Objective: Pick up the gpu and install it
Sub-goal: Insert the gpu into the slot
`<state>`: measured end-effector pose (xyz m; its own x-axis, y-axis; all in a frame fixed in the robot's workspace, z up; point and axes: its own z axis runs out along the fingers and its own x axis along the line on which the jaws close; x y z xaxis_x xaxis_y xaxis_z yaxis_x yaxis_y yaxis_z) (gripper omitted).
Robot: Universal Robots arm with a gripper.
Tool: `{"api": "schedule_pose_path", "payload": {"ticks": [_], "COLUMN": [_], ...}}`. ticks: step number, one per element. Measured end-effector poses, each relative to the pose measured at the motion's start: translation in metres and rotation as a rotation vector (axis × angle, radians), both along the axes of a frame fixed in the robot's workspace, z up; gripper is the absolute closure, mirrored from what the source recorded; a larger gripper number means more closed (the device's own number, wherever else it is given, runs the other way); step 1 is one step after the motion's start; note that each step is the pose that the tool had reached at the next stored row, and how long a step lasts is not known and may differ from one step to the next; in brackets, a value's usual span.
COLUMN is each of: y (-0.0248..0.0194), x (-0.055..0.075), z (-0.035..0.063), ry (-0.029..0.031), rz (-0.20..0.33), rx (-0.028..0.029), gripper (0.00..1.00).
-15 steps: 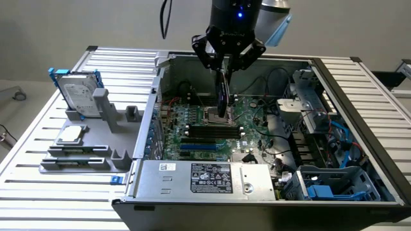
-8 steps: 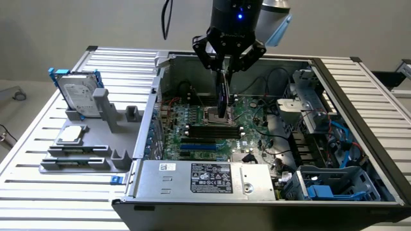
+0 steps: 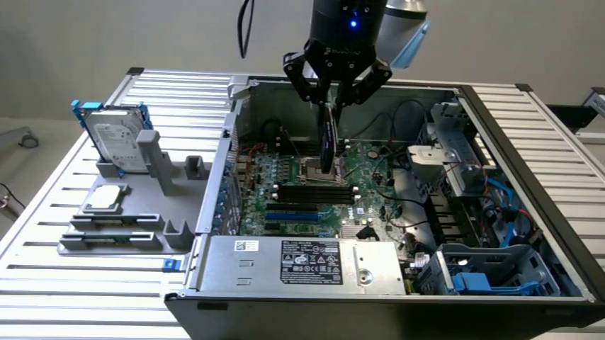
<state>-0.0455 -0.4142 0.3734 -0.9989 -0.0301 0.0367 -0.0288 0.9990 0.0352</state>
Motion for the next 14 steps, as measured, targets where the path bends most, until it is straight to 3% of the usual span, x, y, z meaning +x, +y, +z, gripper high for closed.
{"api": "schedule_pose_path", "payload": {"ticks": [5,7,12,14], "y": [-0.0006,-0.001,-0.001,-0.001], "x": [0.0002,0.0006,0.0006,0.0007], "z": [0.0003,0.0002,-0.0004,-0.001], "ry": [0.0002,-0.0025,-0.0382,-0.0442], "rz": [0.0,0.006,0.069,0.106], "rx": [0.0009,0.0084,0.0097,0.0099], "gripper": [0.73,0.73,0.73,0.73]}}
